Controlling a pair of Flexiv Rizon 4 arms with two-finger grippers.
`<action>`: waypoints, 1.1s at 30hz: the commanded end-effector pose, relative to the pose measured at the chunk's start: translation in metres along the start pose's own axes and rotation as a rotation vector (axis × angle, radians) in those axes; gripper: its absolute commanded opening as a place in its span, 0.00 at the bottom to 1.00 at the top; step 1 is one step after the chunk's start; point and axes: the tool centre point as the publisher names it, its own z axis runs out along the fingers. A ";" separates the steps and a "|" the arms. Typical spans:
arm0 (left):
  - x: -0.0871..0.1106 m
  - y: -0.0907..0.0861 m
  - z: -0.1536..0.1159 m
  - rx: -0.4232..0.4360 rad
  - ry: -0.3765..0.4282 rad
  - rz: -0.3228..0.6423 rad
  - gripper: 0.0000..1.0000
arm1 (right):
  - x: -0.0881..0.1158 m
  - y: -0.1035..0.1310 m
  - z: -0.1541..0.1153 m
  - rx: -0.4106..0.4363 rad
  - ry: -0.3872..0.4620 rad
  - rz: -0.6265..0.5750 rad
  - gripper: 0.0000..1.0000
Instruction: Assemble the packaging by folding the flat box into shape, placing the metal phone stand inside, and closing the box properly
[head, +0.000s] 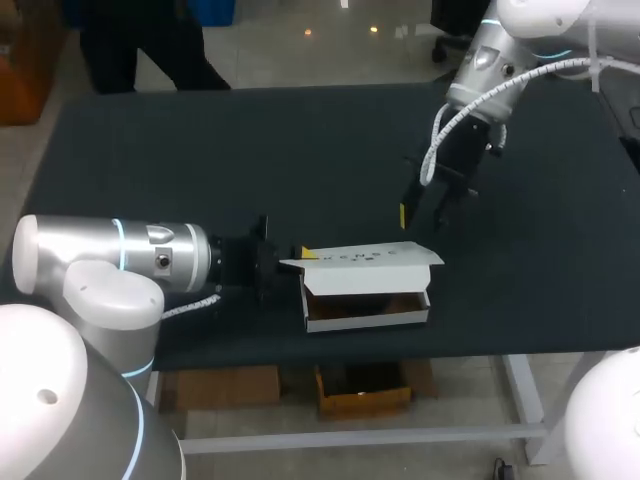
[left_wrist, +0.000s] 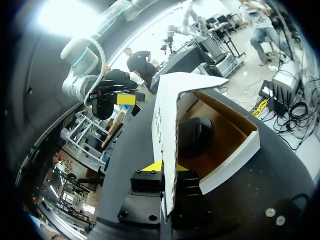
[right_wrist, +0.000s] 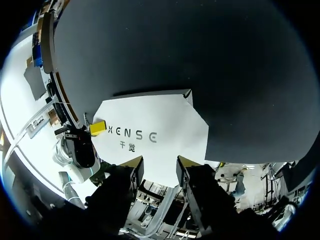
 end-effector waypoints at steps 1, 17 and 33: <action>0.008 0.003 0.006 0.006 -0.010 0.006 0.00 | -0.001 -0.003 0.006 -0.009 -0.006 -0.005 0.40; 0.016 0.003 0.006 0.019 -0.034 0.052 0.00 | -0.012 -0.001 0.019 0.019 -0.035 -0.011 0.39; 0.018 0.002 0.006 0.020 -0.043 0.056 0.00 | -0.020 -0.012 0.032 0.012 -0.053 -0.043 0.38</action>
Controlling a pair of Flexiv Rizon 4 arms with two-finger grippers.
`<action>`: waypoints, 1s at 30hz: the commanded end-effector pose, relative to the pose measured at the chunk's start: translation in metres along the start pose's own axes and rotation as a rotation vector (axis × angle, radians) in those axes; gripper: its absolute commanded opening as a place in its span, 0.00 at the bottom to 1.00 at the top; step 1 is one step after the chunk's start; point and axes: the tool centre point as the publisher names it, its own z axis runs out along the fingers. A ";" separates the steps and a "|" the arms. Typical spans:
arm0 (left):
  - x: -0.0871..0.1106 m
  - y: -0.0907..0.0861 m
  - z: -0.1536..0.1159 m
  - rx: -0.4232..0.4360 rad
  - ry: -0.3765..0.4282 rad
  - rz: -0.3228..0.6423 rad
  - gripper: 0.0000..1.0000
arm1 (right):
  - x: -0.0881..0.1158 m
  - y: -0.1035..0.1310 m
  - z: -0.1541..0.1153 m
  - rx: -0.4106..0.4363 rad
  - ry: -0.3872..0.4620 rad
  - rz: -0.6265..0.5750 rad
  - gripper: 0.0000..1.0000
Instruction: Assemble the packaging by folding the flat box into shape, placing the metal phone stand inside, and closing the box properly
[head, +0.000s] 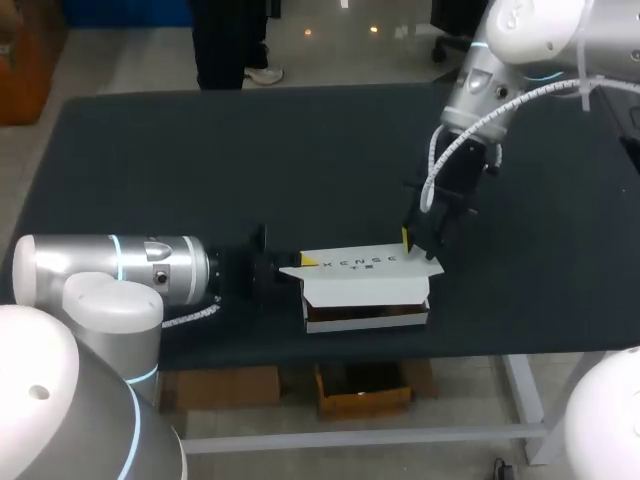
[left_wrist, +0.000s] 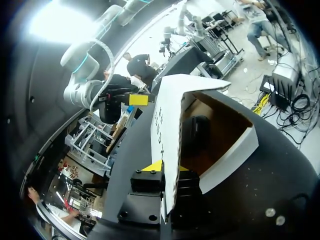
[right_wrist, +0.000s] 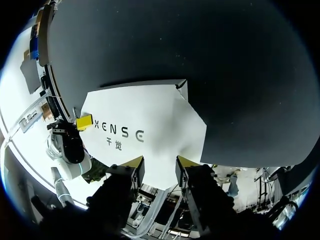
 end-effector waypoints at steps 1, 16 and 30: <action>0.009 0.001 0.004 0.001 -0.005 0.003 0.00 | -0.001 -0.004 0.005 -0.010 -0.002 -0.007 0.38; 0.011 0.001 0.004 0.004 -0.014 0.004 0.08 | -0.009 -0.008 0.015 0.002 -0.003 -0.006 0.37; 0.008 -0.005 -0.009 0.003 -0.043 0.021 0.40 | -0.011 -0.009 0.015 -0.001 0.001 0.002 0.36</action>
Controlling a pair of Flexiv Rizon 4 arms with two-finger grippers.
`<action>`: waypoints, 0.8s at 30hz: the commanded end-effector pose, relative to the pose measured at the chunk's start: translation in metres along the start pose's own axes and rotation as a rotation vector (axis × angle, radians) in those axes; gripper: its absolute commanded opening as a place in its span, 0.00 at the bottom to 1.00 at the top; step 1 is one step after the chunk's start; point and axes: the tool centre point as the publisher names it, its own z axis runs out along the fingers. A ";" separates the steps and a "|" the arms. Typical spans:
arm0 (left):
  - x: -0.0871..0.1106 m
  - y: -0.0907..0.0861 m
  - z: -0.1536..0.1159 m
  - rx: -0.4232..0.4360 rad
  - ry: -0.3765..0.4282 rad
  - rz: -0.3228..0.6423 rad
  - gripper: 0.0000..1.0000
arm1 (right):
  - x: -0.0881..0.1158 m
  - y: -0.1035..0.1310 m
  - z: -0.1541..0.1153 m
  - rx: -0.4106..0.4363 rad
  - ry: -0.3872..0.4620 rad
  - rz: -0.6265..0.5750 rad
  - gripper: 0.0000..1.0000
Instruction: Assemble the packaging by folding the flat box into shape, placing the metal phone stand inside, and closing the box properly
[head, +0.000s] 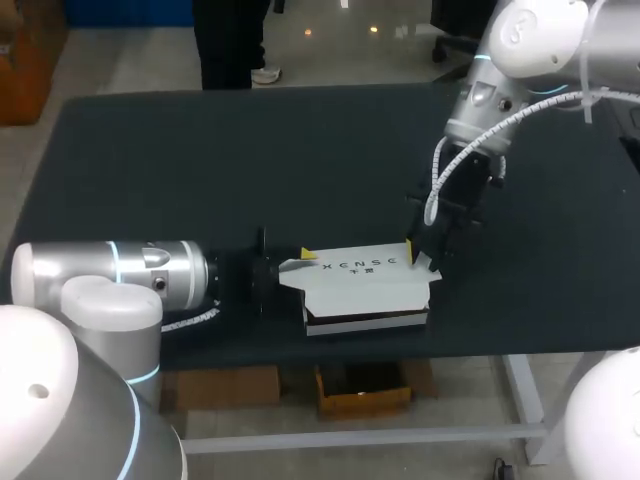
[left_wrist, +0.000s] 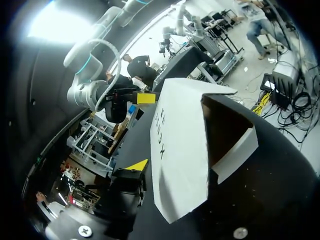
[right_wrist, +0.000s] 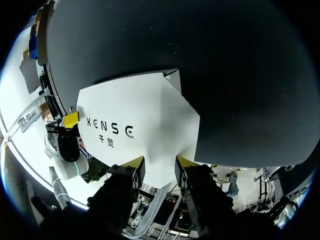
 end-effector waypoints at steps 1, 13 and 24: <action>0.007 -0.002 -0.007 -0.002 -0.022 0.005 0.40 | -0.001 -0.002 0.001 -0.005 0.002 -0.001 0.36; 0.007 -0.004 -0.013 -0.002 -0.033 0.017 0.39 | 0.001 -0.001 0.001 -0.004 0.005 -0.002 0.36; 0.007 -0.007 -0.028 -0.035 -0.033 0.039 0.40 | 0.001 -0.001 0.000 -0.004 0.008 -0.001 0.38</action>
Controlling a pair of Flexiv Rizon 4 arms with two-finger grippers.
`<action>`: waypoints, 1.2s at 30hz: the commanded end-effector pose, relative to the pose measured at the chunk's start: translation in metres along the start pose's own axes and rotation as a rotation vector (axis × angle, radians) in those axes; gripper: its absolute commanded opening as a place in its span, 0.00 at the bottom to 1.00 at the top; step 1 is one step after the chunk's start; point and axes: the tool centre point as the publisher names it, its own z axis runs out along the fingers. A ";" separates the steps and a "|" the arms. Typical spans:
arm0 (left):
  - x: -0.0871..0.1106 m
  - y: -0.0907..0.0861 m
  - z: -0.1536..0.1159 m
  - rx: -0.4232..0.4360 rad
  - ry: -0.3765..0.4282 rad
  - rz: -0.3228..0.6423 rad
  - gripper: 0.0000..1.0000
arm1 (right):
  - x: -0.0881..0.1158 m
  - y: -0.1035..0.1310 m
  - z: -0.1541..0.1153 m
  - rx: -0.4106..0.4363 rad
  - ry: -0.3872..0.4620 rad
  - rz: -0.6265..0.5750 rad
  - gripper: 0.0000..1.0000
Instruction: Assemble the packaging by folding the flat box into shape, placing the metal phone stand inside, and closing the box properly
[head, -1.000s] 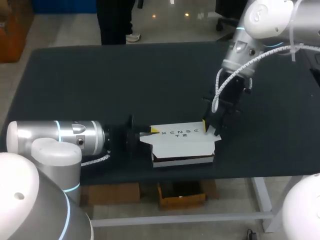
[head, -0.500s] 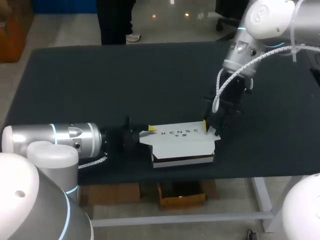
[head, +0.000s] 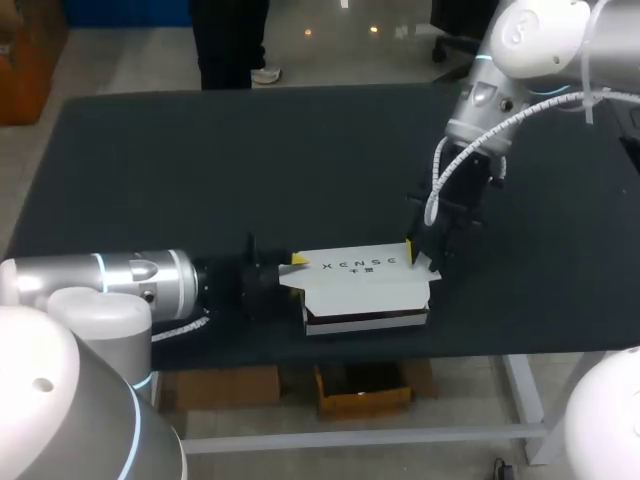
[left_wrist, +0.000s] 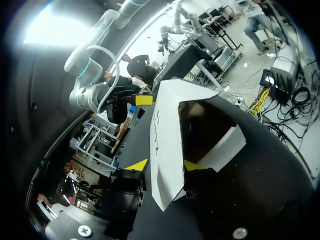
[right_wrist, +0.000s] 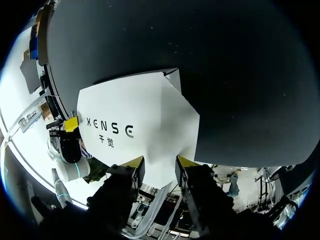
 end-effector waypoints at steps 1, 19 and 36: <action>0.002 -0.005 -0.011 -0.015 -0.008 0.004 0.40 | 0.000 0.000 0.001 0.000 0.003 -0.001 0.38; -0.001 -0.009 -0.080 -0.191 0.049 -0.048 0.84 | 0.000 0.001 0.003 -0.007 0.017 -0.006 0.40; -0.050 -0.013 -0.120 -0.103 -0.113 -0.551 1.00 | -0.003 -0.002 0.006 -0.065 0.017 -0.001 0.42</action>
